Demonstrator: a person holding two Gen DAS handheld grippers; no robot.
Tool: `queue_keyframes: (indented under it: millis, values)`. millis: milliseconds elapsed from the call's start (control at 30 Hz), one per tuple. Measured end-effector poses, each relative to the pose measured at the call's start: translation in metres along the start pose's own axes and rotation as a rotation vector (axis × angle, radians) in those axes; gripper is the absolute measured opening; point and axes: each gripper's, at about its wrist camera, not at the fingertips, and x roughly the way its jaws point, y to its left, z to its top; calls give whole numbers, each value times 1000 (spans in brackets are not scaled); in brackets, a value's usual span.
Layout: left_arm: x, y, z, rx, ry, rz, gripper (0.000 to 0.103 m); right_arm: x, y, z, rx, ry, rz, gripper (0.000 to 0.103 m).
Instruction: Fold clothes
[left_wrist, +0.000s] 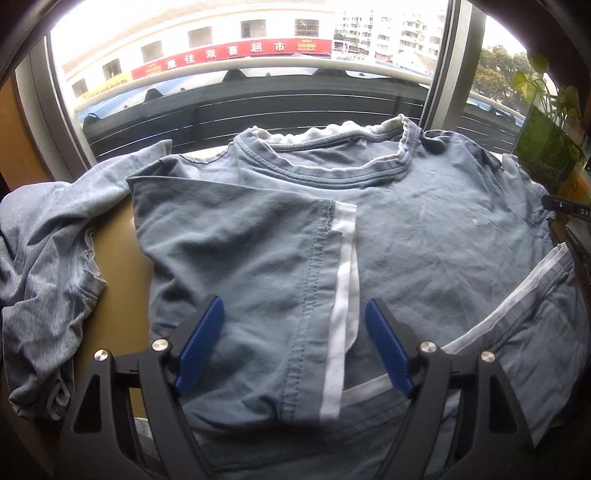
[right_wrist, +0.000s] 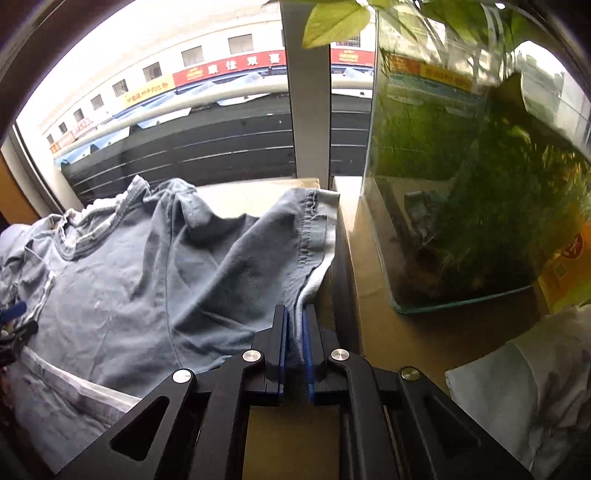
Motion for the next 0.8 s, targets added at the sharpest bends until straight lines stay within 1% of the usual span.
queue_keyframes:
  millis: [67, 133, 167, 233, 267, 300, 367, 433, 500, 533, 567, 600, 667, 700, 733, 767, 800]
  values:
    - [0, 0, 0, -5, -1, -4, 80, -17, 13, 11, -59, -42, 44, 9]
    - [0, 0, 0, -8, -2, -8, 80, -35, 58, 20, -203, -68, 112, 8]
    - [-1, 0, 0, -11, -3, -10, 80, -42, 85, 19, -282, -74, 143, 8]
    - [-1, 1, 0, -22, -6, -16, 80, -48, 140, 9, -436, -50, 209, 8]
    - [-2, 2, 0, -28, -8, -19, 80, -47, 164, -1, -492, -24, 232, 8]
    - [-2, 3, 0, -34, -10, -24, 80, -43, 185, -13, -557, 6, 245, 8]
    - [-3, 3, 0, -44, -14, -27, 80, -28, 216, -37, -689, 71, 235, 8]
    - [-4, 3, -2, -49, -17, -29, 80, -24, 220, -46, -709, 80, 218, 8]
    - [-5, 3, -2, -55, -21, -30, 80, -32, 201, -30, -644, 53, 242, 10]
    - [-5, 2, -3, -57, -22, -31, 80, -38, 188, -19, -603, 36, 256, 13]
    - [-6, 2, -3, -59, -24, -34, 81, -43, 176, -9, -562, 19, 270, 24]
    - [-6, 2, -4, -63, -26, -36, 81, -46, 165, 3, -527, 1, 264, 41]
    - [-7, 2, -4, -69, -29, -41, 81, -44, 146, 27, -472, -38, 204, 59]
    - [-8, 3, -5, -73, -31, -46, 81, -38, 139, 37, -448, -35, 208, 59]
    - [-8, 4, -5, -79, -33, -52, 81, -25, 135, 43, -427, -2, 255, 59]
    - [-9, 5, -5, -85, -35, -57, 81, -10, 132, 46, -418, 31, 265, 59]
    - [-9, 5, -5, -90, -37, -63, 81, 8, 132, 45, -422, 66, 226, 56]
